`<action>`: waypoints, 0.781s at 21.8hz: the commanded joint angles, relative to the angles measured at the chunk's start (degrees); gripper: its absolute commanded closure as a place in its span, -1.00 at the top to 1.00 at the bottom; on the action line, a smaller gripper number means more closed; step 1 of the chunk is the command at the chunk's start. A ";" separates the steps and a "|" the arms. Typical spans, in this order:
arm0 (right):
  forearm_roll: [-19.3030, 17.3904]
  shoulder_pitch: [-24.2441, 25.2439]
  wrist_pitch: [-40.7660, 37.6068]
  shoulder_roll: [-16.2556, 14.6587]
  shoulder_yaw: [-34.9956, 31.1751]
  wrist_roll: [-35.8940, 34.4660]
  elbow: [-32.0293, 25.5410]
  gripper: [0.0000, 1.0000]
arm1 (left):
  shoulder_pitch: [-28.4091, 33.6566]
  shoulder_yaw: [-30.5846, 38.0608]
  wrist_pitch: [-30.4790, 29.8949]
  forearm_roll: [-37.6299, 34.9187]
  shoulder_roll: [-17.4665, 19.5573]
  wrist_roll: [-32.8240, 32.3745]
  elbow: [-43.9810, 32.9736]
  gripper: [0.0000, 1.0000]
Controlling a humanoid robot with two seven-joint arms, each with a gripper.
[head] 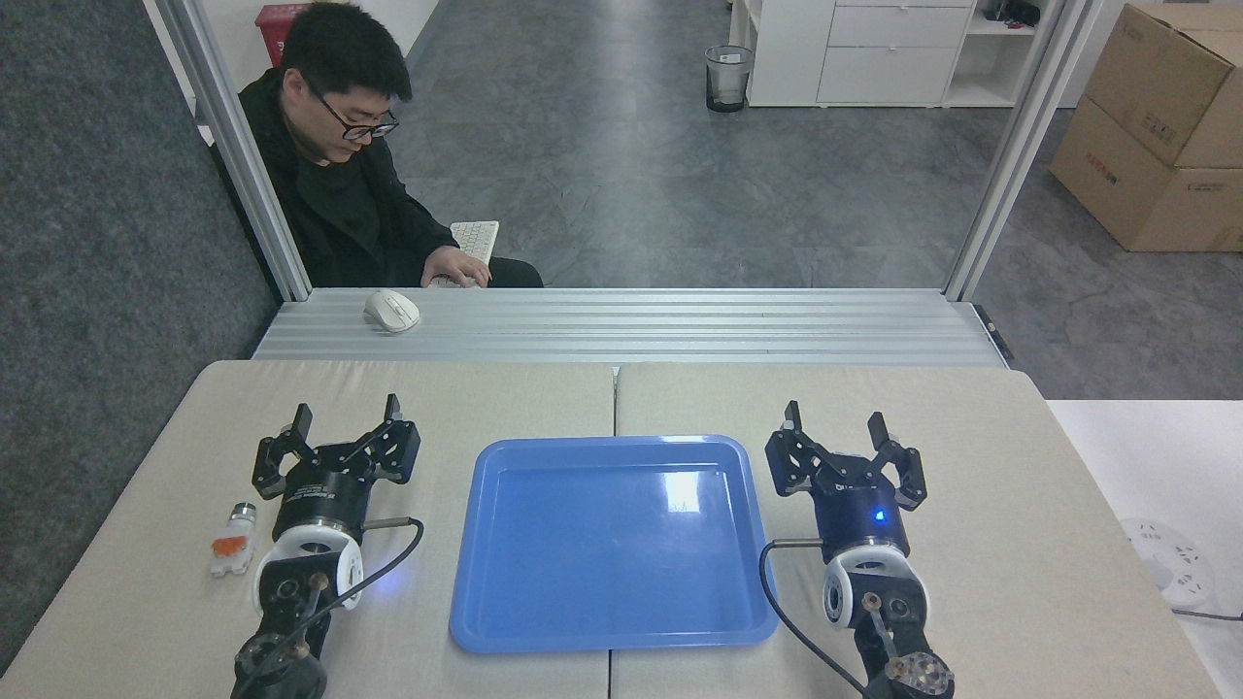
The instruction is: Pick up switch part and place in tray
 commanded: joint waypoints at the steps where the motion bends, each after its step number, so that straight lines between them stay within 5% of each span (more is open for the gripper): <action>1: 0.29 -0.28 0.03 -0.30 0.64 1.53 0.00 1.00 | -0.38 0.20 -0.08 0.15 0.71 0.02 0.07 0.99; 17: 0.29 -0.45 0.11 -0.39 0.64 2.85 0.09 1.00 | -0.29 0.64 -0.08 0.15 1.50 0.02 -0.02 0.99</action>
